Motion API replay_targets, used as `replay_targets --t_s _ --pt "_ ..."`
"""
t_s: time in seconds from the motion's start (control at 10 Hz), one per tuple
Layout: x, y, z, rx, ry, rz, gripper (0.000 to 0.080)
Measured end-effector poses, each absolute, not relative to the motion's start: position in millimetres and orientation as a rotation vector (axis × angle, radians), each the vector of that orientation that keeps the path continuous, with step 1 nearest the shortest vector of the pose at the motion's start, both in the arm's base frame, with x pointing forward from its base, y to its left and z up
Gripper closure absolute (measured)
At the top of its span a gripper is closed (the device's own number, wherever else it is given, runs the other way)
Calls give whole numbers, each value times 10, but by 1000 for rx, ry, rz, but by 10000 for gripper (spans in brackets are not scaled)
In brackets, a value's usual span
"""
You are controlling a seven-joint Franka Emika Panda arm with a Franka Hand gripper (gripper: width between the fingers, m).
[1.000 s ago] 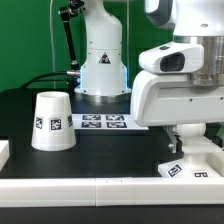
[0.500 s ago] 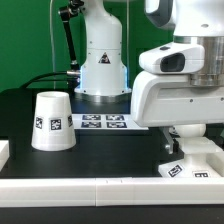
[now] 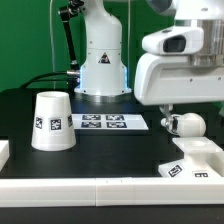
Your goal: Assemble lamp
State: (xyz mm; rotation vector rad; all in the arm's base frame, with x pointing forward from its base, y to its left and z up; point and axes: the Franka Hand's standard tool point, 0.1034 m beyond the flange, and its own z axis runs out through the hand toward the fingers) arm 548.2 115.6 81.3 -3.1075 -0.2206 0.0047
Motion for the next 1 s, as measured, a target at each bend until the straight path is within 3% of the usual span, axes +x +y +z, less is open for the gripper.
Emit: replay_targets --t_s 0.2,0.4,0.7,1.0 --pt "5160 1300 879 -3105 -250 0 101" --pt "4963 1474 827 -3105 -241 10 101" --pt "4977 1456 822 -3104 -263 10 101" --pt "4883 1543 758 -3041 -658 21 101"
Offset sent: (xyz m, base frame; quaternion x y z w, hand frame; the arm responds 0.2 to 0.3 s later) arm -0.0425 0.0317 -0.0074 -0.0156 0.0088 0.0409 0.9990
